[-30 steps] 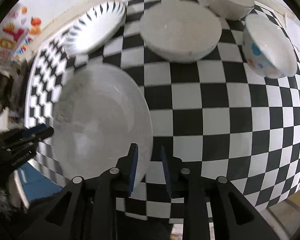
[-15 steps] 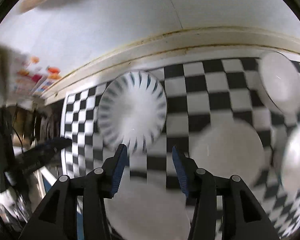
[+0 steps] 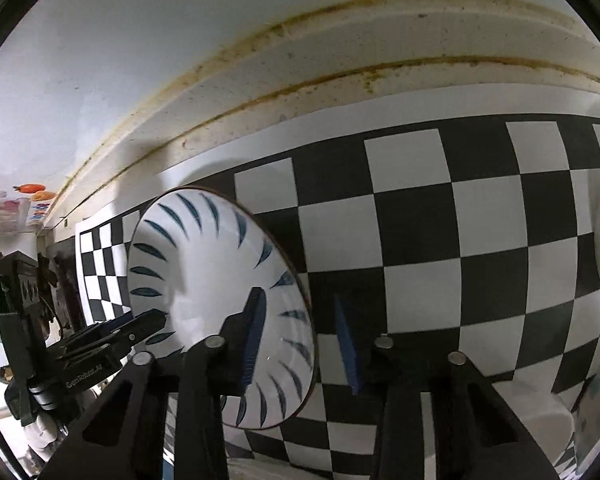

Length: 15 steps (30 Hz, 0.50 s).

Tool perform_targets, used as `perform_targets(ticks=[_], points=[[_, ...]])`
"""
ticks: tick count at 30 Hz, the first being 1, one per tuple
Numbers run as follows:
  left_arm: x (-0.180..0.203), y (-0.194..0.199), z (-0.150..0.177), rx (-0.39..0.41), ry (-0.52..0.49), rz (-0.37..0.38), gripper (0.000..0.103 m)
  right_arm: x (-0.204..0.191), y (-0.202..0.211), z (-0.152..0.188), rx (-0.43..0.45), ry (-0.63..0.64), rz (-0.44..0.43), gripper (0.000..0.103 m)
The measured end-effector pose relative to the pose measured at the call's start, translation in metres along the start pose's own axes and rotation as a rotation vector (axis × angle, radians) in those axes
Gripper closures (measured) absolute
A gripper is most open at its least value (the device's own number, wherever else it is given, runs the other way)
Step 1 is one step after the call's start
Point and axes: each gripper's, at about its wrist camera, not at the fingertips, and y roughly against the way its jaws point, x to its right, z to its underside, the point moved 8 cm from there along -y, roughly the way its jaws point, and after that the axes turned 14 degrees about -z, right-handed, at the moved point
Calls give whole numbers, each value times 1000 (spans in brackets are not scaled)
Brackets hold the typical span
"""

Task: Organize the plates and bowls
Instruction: 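Move both grippers to the blue-striped plate and close them on its rim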

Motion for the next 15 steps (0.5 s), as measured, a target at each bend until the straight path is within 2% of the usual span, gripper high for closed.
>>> perform_targets(ticks=[2, 3, 8, 15], points=[[2, 0, -2, -2, 5, 31, 84, 3, -4, 0, -13, -8, -10, 78], [4, 1, -2, -6, 8, 48, 88, 4, -6, 0, -18, -11, -19, 85], [8, 7, 4, 15, -11, 2, 88, 3, -5, 1, -7, 19, -1, 87], [18, 47, 19, 91, -35, -19, 88, -5, 15, 13, 24, 39, -19, 91]])
